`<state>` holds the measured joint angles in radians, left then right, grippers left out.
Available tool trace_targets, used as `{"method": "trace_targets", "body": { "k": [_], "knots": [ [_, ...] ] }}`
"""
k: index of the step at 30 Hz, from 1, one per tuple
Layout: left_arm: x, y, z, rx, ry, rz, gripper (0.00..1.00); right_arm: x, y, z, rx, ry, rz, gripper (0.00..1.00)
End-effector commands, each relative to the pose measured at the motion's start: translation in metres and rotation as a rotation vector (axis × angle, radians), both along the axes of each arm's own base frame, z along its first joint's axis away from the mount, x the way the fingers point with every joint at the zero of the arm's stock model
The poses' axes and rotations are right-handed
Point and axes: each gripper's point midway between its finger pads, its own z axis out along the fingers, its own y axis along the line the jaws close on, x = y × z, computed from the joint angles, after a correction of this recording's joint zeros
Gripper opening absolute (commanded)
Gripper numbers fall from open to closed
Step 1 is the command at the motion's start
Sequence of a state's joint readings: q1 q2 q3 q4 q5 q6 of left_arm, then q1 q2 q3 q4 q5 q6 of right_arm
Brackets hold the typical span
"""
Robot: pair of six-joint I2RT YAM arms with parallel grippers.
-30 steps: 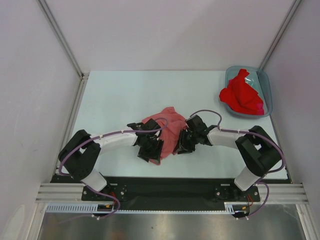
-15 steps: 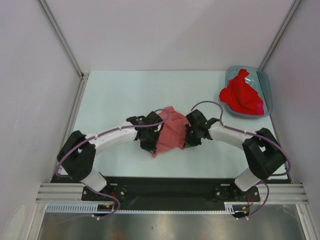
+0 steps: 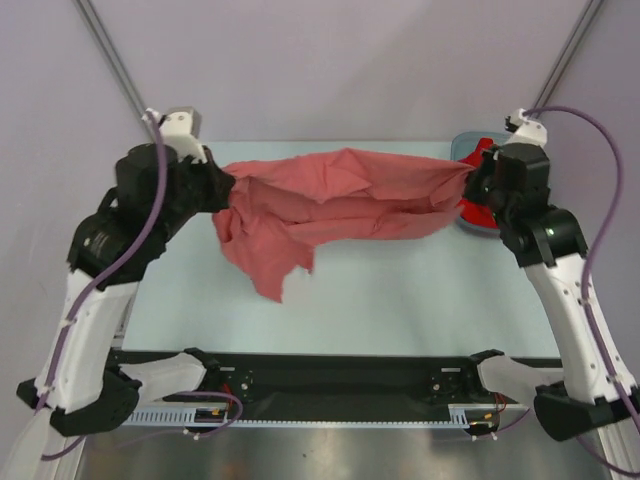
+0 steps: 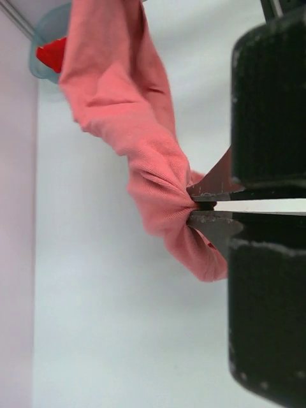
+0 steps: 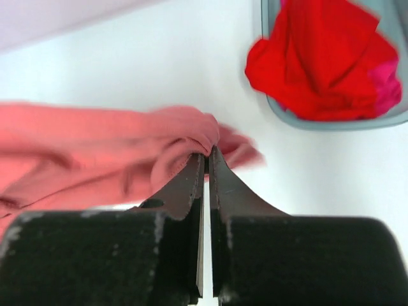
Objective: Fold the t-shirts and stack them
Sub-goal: Flatten the tshirt out
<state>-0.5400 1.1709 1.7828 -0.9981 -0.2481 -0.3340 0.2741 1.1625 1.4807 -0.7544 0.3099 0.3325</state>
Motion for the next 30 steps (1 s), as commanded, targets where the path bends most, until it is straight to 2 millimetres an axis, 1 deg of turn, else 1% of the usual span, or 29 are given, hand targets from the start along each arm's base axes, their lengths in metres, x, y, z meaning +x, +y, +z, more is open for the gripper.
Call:
{"method": "trace_targets", "body": {
  "k": [1, 2, 3, 4, 5, 6, 7, 8, 9, 10, 11, 13, 14, 15, 17, 18, 19, 20, 21, 22, 23, 24, 25, 26, 27, 28, 29, 30],
  "knots": [
    [-0.024, 0.029, 0.020, 0.067, -0.063, 0.024, 0.00, -0.043, -0.021, 0.034, -0.043, -0.075, -0.019, 0.00],
    [-0.036, 0.035, 0.030, 0.043, -0.097, 0.021, 0.00, -0.052, -0.022, 0.037, -0.031, -0.087, -0.019, 0.00],
    [-0.043, 0.036, 0.036, 0.026, -0.122, 0.007, 0.00, -0.062, -0.022, 0.040, -0.011, -0.100, -0.011, 0.00],
    [-0.049, 0.038, 0.040, 0.013, -0.143, -0.002, 0.00, -0.080, -0.026, 0.054, 0.015, -0.156, -0.009, 0.00],
    [-0.060, 0.042, 0.045, -0.009, -0.168, -0.016, 0.00, -0.089, -0.027, 0.061, 0.045, -0.194, -0.013, 0.00],
    [-0.065, 0.044, 0.046, -0.015, -0.177, -0.017, 0.00, -0.097, -0.029, 0.069, 0.063, -0.238, -0.014, 0.00],
    [-0.068, 0.045, 0.042, -0.014, -0.172, -0.018, 0.00, -0.114, -0.035, 0.081, 0.081, -0.307, -0.016, 0.00],
    [-0.070, 0.047, 0.040, -0.011, -0.171, -0.016, 0.00, -0.116, -0.038, 0.077, 0.070, -0.316, -0.023, 0.00],
    [-0.071, 0.049, 0.035, 0.004, -0.160, -0.017, 0.00, -0.117, -0.040, 0.081, 0.071, -0.341, -0.030, 0.00],
    [-0.070, 0.049, 0.031, 0.015, -0.146, -0.016, 0.00, -0.118, -0.041, 0.080, 0.065, -0.340, -0.036, 0.00],
    [-0.069, 0.048, 0.026, 0.026, -0.129, -0.015, 0.00, -0.114, -0.040, 0.076, 0.061, -0.323, -0.038, 0.00],
    [-0.062, 0.047, 0.017, 0.041, -0.099, 0.004, 0.00, -0.107, -0.030, 0.067, 0.065, -0.275, 0.002, 0.00],
    [-0.058, 0.047, 0.011, 0.046, -0.079, 0.020, 0.00, -0.097, -0.021, 0.055, 0.069, -0.224, 0.034, 0.00],
    [-0.053, 0.048, 0.006, 0.048, -0.058, 0.045, 0.01, -0.091, -0.016, 0.047, 0.087, -0.192, 0.041, 0.00],
    [-0.037, 0.041, -0.008, 0.072, 0.006, 0.064, 0.00, -0.078, -0.007, 0.032, 0.101, -0.131, 0.052, 0.00],
    [-0.031, 0.038, -0.014, 0.073, 0.038, 0.068, 0.01, -0.065, 0.004, 0.022, 0.115, -0.092, 0.081, 0.00],
    [-0.016, 0.027, -0.028, 0.097, 0.098, 0.056, 0.00, -0.054, 0.011, 0.016, 0.122, -0.067, 0.100, 0.00],
    [-0.008, 0.029, -0.027, 0.092, 0.108, 0.075, 0.01, -0.046, 0.017, 0.012, 0.134, -0.048, 0.109, 0.00],
    [0.000, 0.027, -0.030, 0.092, 0.122, 0.087, 0.00, -0.028, 0.024, 0.001, 0.139, -0.004, 0.112, 0.00],
    [0.009, 0.025, -0.033, 0.091, 0.136, 0.090, 0.00, -0.018, 0.030, 0.002, 0.149, -0.009, 0.124, 0.00],
    [0.027, 0.030, -0.040, 0.099, 0.159, 0.127, 0.00, -0.008, 0.035, 0.003, 0.156, -0.019, 0.136, 0.00],
    [0.040, 0.032, -0.044, 0.087, 0.170, 0.147, 0.00, 0.007, 0.038, 0.008, 0.170, -0.051, 0.130, 0.00],
    [0.051, 0.037, -0.048, 0.077, 0.180, 0.173, 0.00, 0.026, 0.042, -0.003, 0.161, -0.032, 0.126, 0.00],
    [0.064, 0.051, -0.052, 0.047, 0.196, 0.219, 0.00, 0.039, 0.042, -0.001, 0.156, -0.046, 0.118, 0.00],
    [0.085, 0.051, -0.064, 0.015, 0.231, 0.237, 0.00, 0.054, 0.041, -0.002, 0.150, -0.057, 0.096, 0.00],
    [0.095, 0.051, -0.061, -0.015, 0.221, 0.229, 0.00, 0.072, 0.041, -0.013, 0.139, -0.025, 0.086, 0.00],
    [0.105, 0.049, -0.060, -0.040, 0.216, 0.206, 0.00, 0.081, 0.043, 0.002, 0.140, -0.064, 0.096, 0.00],
    [0.115, 0.048, -0.056, -0.037, 0.192, 0.198, 0.00, 0.086, 0.044, 0.007, 0.136, -0.074, 0.101, 0.00]
  ]
}}
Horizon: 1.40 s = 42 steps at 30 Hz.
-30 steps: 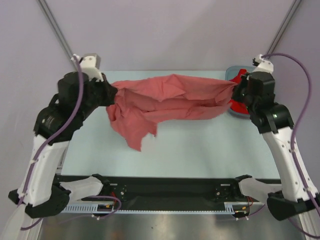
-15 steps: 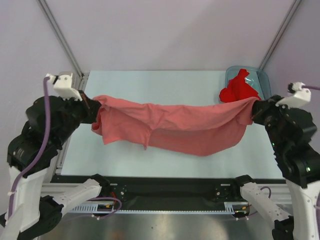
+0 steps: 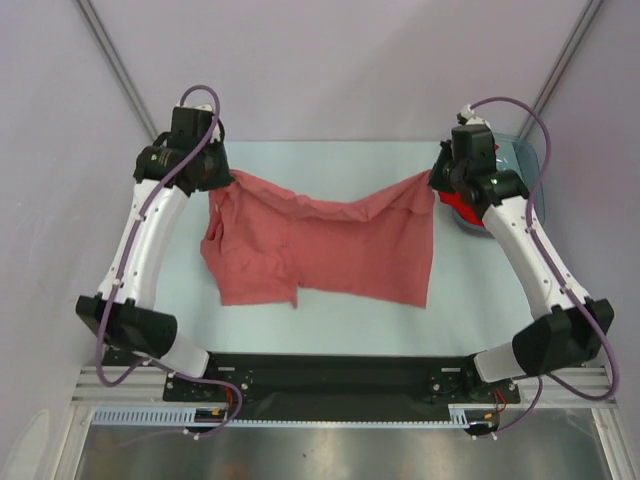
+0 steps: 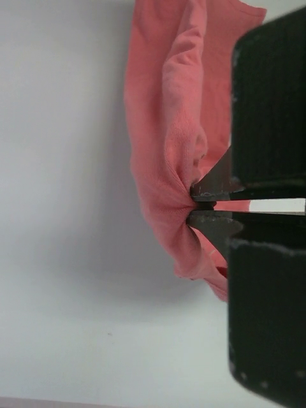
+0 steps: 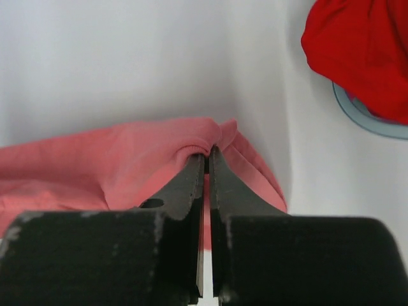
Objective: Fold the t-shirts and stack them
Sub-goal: Flatten the tshirt out
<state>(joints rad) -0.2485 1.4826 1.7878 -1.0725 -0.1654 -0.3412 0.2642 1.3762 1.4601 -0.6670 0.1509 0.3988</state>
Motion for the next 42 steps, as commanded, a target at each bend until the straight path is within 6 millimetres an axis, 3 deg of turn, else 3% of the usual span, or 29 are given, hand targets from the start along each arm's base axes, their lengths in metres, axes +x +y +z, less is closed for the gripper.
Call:
{"method": "trace_targets", "body": {
  "k": [1, 4, 7, 8, 9, 10, 11, 12, 14, 15, 16, 17, 19, 21, 23, 25, 28, 30, 31, 33, 34, 35, 36, 38, 39, 40, 41, 42],
  "knots": [
    [0.032, -0.005, 0.061, -0.116, -0.207, -0.011, 0.00, 0.039, 0.002, 0.077, 0.052, -0.237, -0.010, 0.00],
    [0.027, -0.008, 0.093, -0.151, -0.292, -0.029, 0.00, 0.040, 0.001, 0.091, 0.043, -0.233, -0.008, 0.00],
    [0.008, -0.021, 0.115, -0.219, -0.342, -0.106, 0.00, 0.020, 0.001, 0.102, 0.072, -0.247, 0.002, 0.00],
    [0.001, -0.022, 0.121, -0.233, -0.353, -0.114, 0.00, 0.005, -0.002, 0.116, 0.087, -0.279, 0.006, 0.00],
    [-0.007, -0.023, 0.125, -0.247, -0.360, -0.119, 0.00, -0.003, 0.000, 0.114, 0.088, -0.271, 0.015, 0.00],
    [-0.026, -0.023, 0.140, -0.268, -0.402, -0.140, 0.00, -0.014, 0.000, 0.119, 0.091, -0.281, 0.019, 0.00],
    [-0.034, -0.024, 0.137, -0.276, -0.396, -0.147, 0.00, -0.025, -0.001, 0.120, 0.088, -0.277, 0.025, 0.00],
    [-0.043, -0.024, 0.140, -0.290, -0.411, -0.154, 0.00, -0.045, -0.003, 0.134, 0.094, -0.317, 0.040, 0.00],
    [-0.077, -0.027, 0.149, -0.325, -0.460, -0.212, 0.00, -0.065, -0.005, 0.135, 0.090, -0.322, 0.052, 0.00],
    [-0.089, -0.029, 0.157, -0.340, -0.501, -0.242, 0.00, -0.088, -0.011, 0.151, 0.102, -0.380, 0.058, 0.00],
    [-0.101, -0.032, 0.162, -0.354, -0.529, -0.273, 0.00, -0.097, -0.012, 0.147, 0.096, -0.381, 0.066, 0.00],
    [-0.126, -0.040, 0.170, -0.388, -0.580, -0.357, 0.00, -0.110, -0.016, 0.153, 0.099, -0.408, 0.067, 0.00],
    [-0.150, -0.046, 0.179, -0.410, -0.635, -0.432, 0.00, -0.140, -0.027, 0.170, 0.099, -0.489, 0.065, 0.00],
    [-0.177, -0.048, 0.186, -0.436, -0.700, -0.477, 0.00, -0.154, -0.036, 0.173, 0.095, -0.512, 0.045, 0.00],
    [-0.189, -0.044, 0.192, -0.436, -0.743, -0.476, 0.00, -0.165, -0.039, 0.178, 0.107, -0.533, 0.048, 0.00],
    [-0.194, -0.040, 0.201, -0.429, -0.783, -0.461, 0.00, -0.162, -0.035, 0.173, 0.113, -0.516, 0.056, 0.00],
    [-0.167, -0.034, 0.198, -0.404, -0.743, -0.386, 0.00, -0.142, -0.026, 0.159, 0.133, -0.467, 0.055, 0.00],
    [-0.139, -0.026, 0.183, -0.378, -0.669, -0.292, 0.00, -0.114, -0.013, 0.143, 0.163, -0.428, 0.062, 0.00],
    [-0.112, -0.025, 0.173, -0.363, -0.602, -0.242, 0.00, -0.103, -0.007, 0.136, 0.176, -0.408, 0.062, 0.00],
    [-0.084, -0.017, 0.149, -0.315, -0.500, -0.160, 0.00, -0.065, 0.009, 0.114, 0.186, -0.356, 0.076, 0.00],
    [-0.056, -0.020, 0.127, -0.290, -0.422, -0.144, 0.01, -0.050, 0.014, 0.114, 0.193, -0.371, 0.074, 0.00],
    [-0.041, -0.019, 0.118, -0.269, -0.403, -0.138, 0.00, -0.037, 0.017, 0.106, 0.188, -0.366, 0.073, 0.00],
    [-0.026, -0.018, 0.105, -0.264, -0.356, -0.119, 0.00, -0.013, 0.021, 0.083, 0.176, -0.315, 0.059, 0.00],
    [0.016, -0.014, 0.077, -0.266, -0.266, -0.091, 0.00, 0.018, 0.028, 0.073, 0.190, -0.333, 0.056, 0.00],
    [0.031, -0.011, 0.062, -0.257, -0.232, -0.070, 0.00, 0.041, 0.031, 0.047, 0.170, -0.283, 0.043, 0.00],
    [0.045, -0.002, 0.053, -0.257, -0.207, -0.039, 0.00, 0.059, 0.030, 0.042, 0.158, -0.297, 0.029, 0.00],
    [0.074, -0.003, 0.010, -0.259, -0.100, -0.036, 0.00, 0.072, 0.031, 0.030, 0.142, -0.284, 0.024, 0.00],
    [0.087, -0.001, -0.008, -0.256, -0.064, -0.034, 0.00, 0.095, 0.032, -0.009, 0.113, -0.216, 0.010, 0.00]
  ]
}}
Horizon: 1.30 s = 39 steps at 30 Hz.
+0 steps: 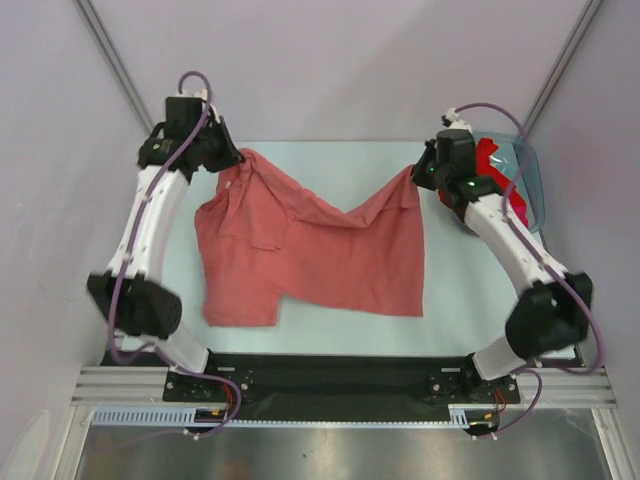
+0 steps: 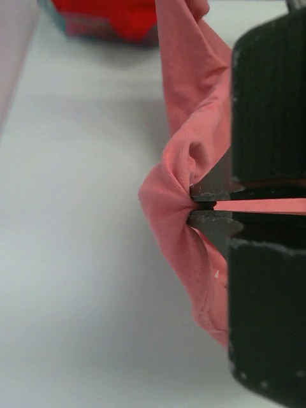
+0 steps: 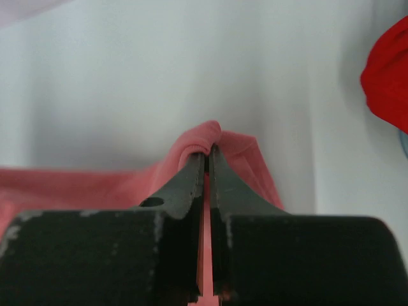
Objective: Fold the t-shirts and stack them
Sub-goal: Flatten the tshirt out
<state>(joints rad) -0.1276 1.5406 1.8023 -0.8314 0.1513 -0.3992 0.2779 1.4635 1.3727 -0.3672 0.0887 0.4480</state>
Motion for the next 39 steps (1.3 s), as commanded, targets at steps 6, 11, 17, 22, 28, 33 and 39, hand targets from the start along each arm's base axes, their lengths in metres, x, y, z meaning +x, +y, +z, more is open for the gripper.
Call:
{"method": "trace_targets", "body": {
  "k": [6, 11, 17, 22, 28, 33, 39],
  "knots": [
    [0.103, 0.057, -0.134, 0.204, 0.247, 0.147, 0.51, 0.108, -0.018, -0.059, -0.142, 0.099, -0.070, 0.52],
    [0.064, 0.073, -0.107, 0.264, 0.187, 0.217, 0.87, 0.061, -0.032, -0.077, -0.240, 0.316, -0.062, 0.75],
    [-0.060, 0.095, -0.127, 0.256, 0.232, 0.362, 0.79, -0.034, -0.007, -0.099, -0.232, 0.383, 0.018, 0.64],
    [-0.158, 0.112, -0.185, 0.114, 0.348, 0.591, 0.69, -0.119, -0.001, -0.135, -0.166, 0.531, 0.008, 0.26],
    [-0.218, 0.108, -0.250, -0.072, 0.620, 0.776, 0.50, -0.163, 0.002, -0.141, -0.045, 0.555, 0.023, 0.25],
    [-0.224, 0.118, -0.284, -0.139, 0.675, 0.818, 0.45, -0.181, 0.004, -0.154, -0.012, 0.607, 0.030, 0.26],
    [-0.213, 0.136, -0.298, -0.077, 0.735, 0.832, 0.44, -0.198, 0.002, -0.163, 0.027, 0.606, 0.019, 0.26]
  ]
}}
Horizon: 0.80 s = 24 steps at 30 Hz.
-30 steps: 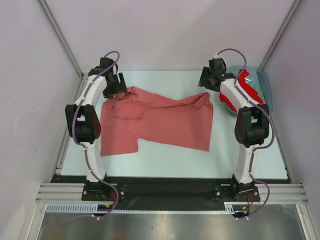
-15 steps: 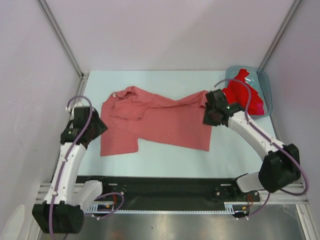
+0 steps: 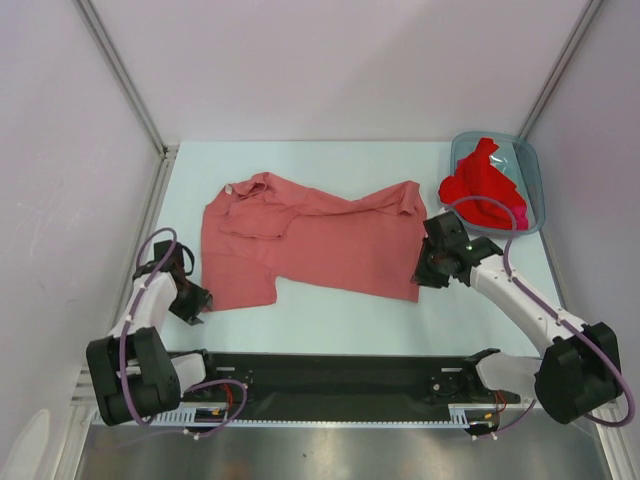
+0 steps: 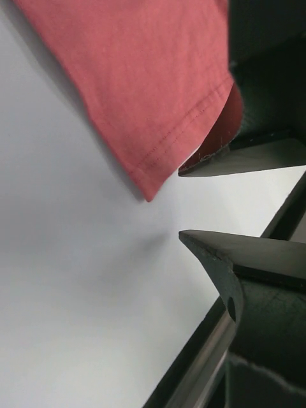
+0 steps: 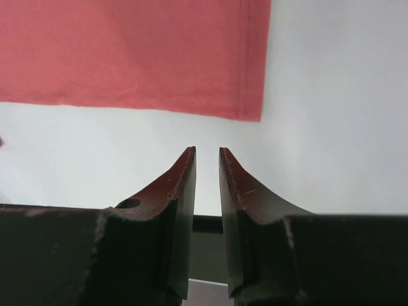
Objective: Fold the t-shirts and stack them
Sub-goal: Flatten the tshirt out
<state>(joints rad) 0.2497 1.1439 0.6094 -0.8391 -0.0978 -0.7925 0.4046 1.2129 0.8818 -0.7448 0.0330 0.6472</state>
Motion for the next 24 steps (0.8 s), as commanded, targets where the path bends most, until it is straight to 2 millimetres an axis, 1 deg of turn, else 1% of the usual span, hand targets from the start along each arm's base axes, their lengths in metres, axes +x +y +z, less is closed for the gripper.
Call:
{"method": "trace_targets", "body": {
  "k": [1, 3, 6, 8, 10, 12, 13, 16, 22, 24],
  "knots": [
    [0.027, 0.011, 0.008, 0.029, -0.072, -0.006, 0.45, -0.008, 0.004, 0.005, 0.053, -0.027, -0.020, 0.25],
    [0.028, 0.013, 0.009, 0.034, -0.079, -0.006, 0.46, -0.011, 0.002, 0.005, 0.051, -0.030, -0.020, 0.25],
    [0.028, 0.015, 0.004, 0.042, -0.067, -0.005, 0.50, -0.015, -0.003, 0.003, 0.030, -0.026, -0.018, 0.25],
    [0.031, 0.019, 0.000, 0.048, -0.054, -0.003, 0.50, -0.015, -0.004, 0.003, 0.027, -0.030, -0.020, 0.25],
    [0.038, 0.020, 0.002, 0.043, -0.062, -0.011, 0.50, -0.017, -0.005, 0.001, 0.025, -0.023, -0.017, 0.25],
    [0.037, 0.020, -0.003, 0.037, -0.045, -0.007, 0.50, -0.018, -0.004, 0.000, 0.026, -0.017, -0.014, 0.25],
    [0.033, 0.020, -0.004, 0.040, -0.024, -0.002, 0.50, -0.018, -0.004, 0.000, 0.025, -0.016, -0.014, 0.25],
    [0.026, 0.022, -0.011, 0.056, -0.003, 0.004, 0.49, -0.019, -0.007, -0.001, 0.014, -0.014, -0.012, 0.25],
    [0.028, 0.021, -0.030, 0.026, 0.020, -0.001, 0.43, -0.022, -0.007, -0.006, 0.017, 0.007, -0.016, 0.25],
    [0.030, 0.024, -0.033, 0.036, 0.019, -0.009, 0.40, -0.023, -0.007, -0.007, 0.018, 0.014, -0.019, 0.26]
  ]
}}
